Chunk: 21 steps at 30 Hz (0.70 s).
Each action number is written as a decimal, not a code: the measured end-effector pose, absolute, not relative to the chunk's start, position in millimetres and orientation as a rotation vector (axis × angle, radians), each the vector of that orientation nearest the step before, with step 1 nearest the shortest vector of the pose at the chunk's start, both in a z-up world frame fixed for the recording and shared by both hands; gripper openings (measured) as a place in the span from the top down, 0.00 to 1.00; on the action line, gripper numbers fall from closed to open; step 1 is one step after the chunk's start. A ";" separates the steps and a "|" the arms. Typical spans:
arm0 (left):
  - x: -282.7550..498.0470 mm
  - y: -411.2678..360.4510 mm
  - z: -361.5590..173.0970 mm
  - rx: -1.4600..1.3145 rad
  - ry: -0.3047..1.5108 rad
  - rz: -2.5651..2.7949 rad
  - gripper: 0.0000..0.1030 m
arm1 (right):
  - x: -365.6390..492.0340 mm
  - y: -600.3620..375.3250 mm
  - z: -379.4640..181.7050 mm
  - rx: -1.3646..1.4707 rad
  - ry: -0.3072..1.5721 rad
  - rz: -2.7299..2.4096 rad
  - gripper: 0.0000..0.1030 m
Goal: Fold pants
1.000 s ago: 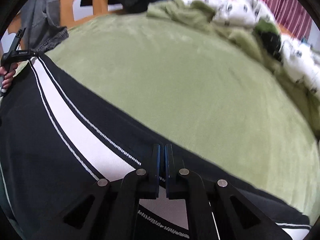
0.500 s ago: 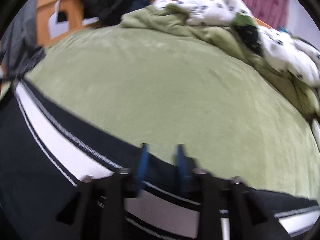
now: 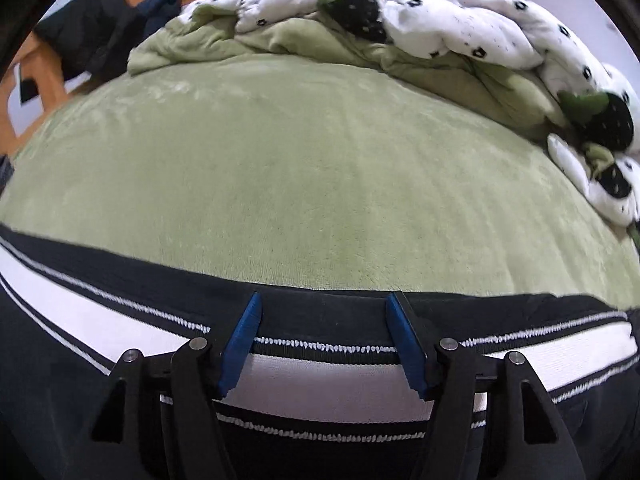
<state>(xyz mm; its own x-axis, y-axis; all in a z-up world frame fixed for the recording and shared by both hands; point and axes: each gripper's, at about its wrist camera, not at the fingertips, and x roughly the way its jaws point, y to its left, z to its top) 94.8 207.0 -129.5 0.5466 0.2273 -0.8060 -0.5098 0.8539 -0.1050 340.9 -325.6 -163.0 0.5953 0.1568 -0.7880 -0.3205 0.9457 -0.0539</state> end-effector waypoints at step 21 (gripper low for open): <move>-52.9 169.0 23.8 -0.266 0.744 0.269 0.38 | 152.0 -262.9 -9.4 -0.007 0.773 0.442 0.36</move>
<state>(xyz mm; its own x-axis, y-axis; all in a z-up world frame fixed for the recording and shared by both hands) -52.9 169.0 23.8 0.7046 0.1457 -0.6945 -0.3324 0.9324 -0.1416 152.0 -262.9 -9.4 0.6292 0.3836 -0.6759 -0.3887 0.9085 0.1538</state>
